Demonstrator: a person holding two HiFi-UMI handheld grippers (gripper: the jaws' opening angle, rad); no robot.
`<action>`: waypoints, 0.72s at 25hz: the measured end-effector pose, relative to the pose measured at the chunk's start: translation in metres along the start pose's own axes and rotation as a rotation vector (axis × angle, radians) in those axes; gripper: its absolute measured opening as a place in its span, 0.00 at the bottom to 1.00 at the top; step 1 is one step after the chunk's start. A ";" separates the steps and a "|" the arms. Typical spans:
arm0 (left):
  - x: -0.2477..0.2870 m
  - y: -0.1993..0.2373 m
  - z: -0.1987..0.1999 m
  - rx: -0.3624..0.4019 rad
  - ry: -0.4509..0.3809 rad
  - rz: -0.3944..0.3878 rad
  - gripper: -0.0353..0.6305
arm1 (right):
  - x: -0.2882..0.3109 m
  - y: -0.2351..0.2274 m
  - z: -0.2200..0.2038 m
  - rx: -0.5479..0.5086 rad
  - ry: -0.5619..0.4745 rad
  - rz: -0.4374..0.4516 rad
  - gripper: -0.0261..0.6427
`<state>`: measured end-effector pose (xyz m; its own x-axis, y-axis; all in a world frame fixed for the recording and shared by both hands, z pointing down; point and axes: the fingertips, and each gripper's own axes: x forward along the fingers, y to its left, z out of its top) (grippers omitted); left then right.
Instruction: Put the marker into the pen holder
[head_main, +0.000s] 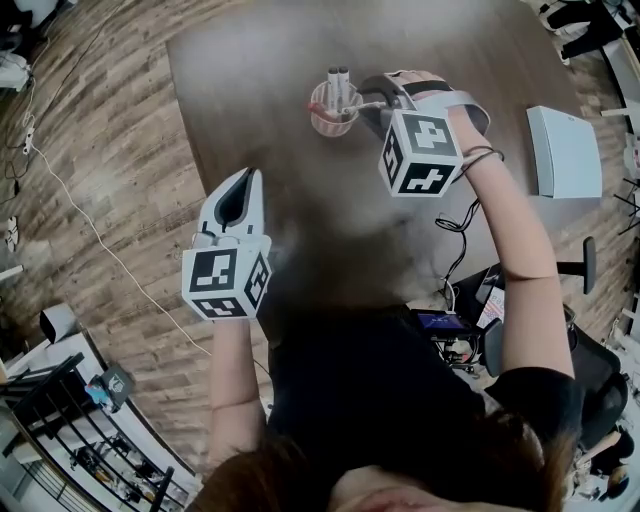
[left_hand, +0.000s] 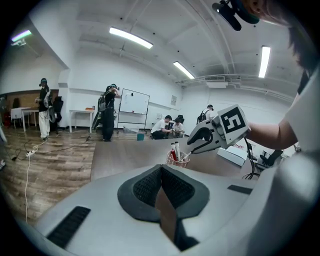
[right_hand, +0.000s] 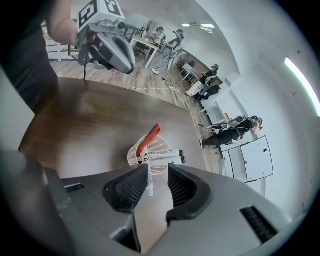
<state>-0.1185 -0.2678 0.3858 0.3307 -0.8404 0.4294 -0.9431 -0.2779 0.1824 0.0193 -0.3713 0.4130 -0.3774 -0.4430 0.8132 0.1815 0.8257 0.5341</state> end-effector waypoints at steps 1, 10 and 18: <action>-0.001 0.000 0.001 0.000 -0.003 0.001 0.09 | -0.001 -0.001 0.001 0.008 -0.005 -0.002 0.25; -0.025 0.017 0.006 -0.004 -0.030 0.038 0.09 | -0.024 0.000 0.006 0.161 -0.064 -0.071 0.16; -0.046 0.029 0.014 0.026 -0.051 0.041 0.09 | -0.048 0.021 0.002 0.347 -0.071 -0.145 0.09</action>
<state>-0.1613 -0.2437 0.3594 0.2907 -0.8735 0.3904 -0.9565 -0.2548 0.1420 0.0400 -0.3319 0.3845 -0.4408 -0.5489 0.7102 -0.1918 0.8305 0.5229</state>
